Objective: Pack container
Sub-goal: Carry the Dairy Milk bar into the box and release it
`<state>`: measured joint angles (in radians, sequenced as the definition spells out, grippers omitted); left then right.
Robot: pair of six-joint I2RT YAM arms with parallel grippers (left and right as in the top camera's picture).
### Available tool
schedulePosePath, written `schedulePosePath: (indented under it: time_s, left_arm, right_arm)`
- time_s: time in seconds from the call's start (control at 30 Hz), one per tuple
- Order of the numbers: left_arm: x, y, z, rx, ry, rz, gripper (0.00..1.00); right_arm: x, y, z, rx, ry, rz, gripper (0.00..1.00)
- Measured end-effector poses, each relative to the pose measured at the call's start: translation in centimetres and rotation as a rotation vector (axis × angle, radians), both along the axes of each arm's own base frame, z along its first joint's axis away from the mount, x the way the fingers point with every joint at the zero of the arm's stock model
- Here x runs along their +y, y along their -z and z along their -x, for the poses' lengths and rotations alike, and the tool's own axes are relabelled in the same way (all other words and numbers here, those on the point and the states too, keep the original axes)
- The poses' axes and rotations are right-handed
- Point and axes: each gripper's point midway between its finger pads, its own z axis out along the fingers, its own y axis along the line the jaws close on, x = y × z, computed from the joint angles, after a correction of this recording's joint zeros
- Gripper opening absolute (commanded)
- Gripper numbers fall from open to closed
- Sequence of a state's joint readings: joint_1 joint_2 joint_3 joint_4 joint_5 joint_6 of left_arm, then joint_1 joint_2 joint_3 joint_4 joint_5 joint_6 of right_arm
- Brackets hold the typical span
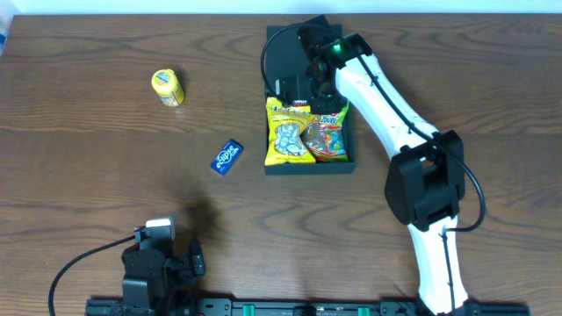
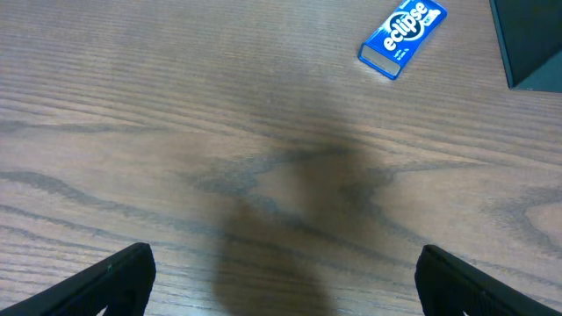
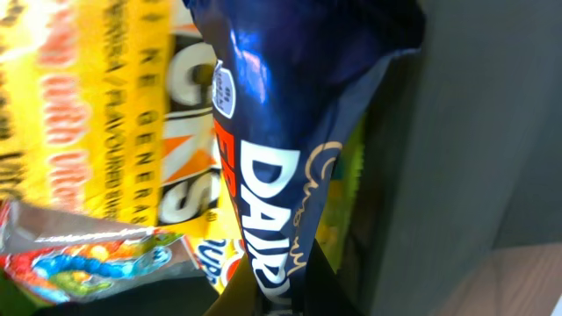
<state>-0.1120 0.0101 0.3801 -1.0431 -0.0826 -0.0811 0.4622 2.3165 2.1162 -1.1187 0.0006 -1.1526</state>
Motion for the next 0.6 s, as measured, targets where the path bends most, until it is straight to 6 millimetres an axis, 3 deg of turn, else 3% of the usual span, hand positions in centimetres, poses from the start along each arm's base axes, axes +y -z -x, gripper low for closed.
schedulePosePath:
  time_s: [0.37,0.6]
  left_arm:
    - [0.0,0.0,0.0,0.000,0.000,0.000,0.96]
    - [0.0,0.0,0.0,0.000,0.000,0.000,0.96]
  right_arm:
    - [0.1,0.1,-0.2,-0.007,0.065,0.000,0.01]
    - [0.1,2.4,-0.1,-0.003,0.063,0.084,0.01]
